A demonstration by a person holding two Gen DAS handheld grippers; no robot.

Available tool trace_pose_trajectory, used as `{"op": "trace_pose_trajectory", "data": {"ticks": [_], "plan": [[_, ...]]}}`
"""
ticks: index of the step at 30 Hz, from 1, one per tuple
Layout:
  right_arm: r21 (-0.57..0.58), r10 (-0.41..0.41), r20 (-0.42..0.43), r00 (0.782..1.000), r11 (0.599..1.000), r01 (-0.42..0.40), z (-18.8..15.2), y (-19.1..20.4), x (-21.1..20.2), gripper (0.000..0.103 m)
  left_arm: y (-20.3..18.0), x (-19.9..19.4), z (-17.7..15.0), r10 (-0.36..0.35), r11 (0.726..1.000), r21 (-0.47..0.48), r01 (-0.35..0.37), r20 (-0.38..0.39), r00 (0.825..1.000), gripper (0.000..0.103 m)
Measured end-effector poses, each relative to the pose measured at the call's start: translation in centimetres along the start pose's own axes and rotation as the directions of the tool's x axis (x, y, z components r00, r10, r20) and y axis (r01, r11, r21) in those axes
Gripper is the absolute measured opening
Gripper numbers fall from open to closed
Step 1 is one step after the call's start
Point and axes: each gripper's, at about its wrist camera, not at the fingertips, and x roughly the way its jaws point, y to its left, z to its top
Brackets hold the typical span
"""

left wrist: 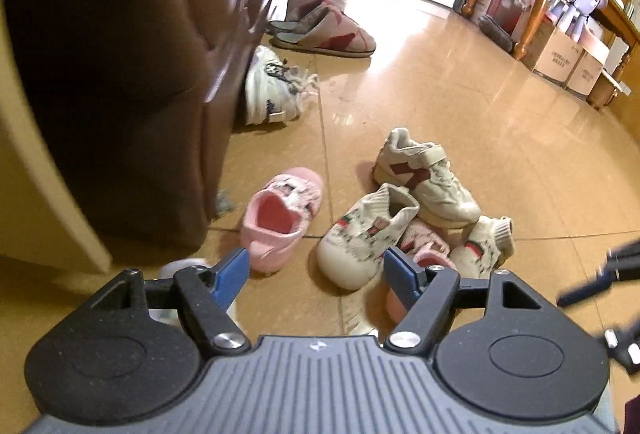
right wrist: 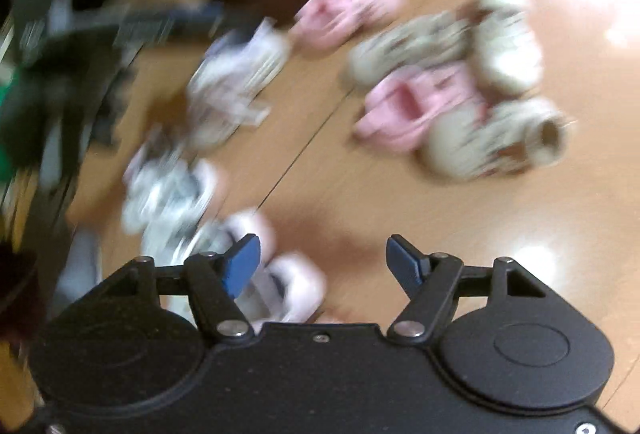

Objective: Organize scattered shoes
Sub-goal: 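Grasp a cartoon-print sneaker with the left tool while the right tool grasps a red-lined shoe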

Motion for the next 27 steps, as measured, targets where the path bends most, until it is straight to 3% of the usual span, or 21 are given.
{"op": "trace_pose_trajectory", "data": {"ticks": [4,9,13,18,22,27], "plan": [[0.075,-0.139,0.127,0.982,0.989,0.130,2.3,-2.9,-0.9,0.069,-0.8,1.3,1.0,-0.005,0.999,-0.049,0.005,0.005,1.000,0.074],[0.146,-0.185,0.185,0.965,0.976,0.160,5.1,-5.8,-1.2,0.055,-1.4,2.6,2.0,0.017,0.997,-0.077,-0.015,0.022,1.000,0.074],[0.259,-0.194,0.222,0.956,0.956,0.134,8.8,-9.1,-0.3,0.049,-1.3,3.8,2.7,0.032,0.995,-0.094,-0.030,0.011,0.999,0.074],[0.294,-0.222,0.221,0.950,0.944,0.152,12.6,-10.8,1.4,0.049,-0.9,5.4,4.5,0.092,0.993,-0.083,-0.089,0.030,0.995,0.074],[0.338,-0.236,0.189,0.953,0.927,0.162,15.6,-12.5,3.8,0.048,-1.3,6.6,6.6,0.142,0.989,-0.042,-0.138,0.091,0.986,0.074],[0.331,-0.241,0.134,0.961,0.925,0.186,17.6,-14.0,7.0,0.048,-3.2,10.0,9.7,0.226,0.967,0.090,-0.240,0.143,0.964,0.074]]}}
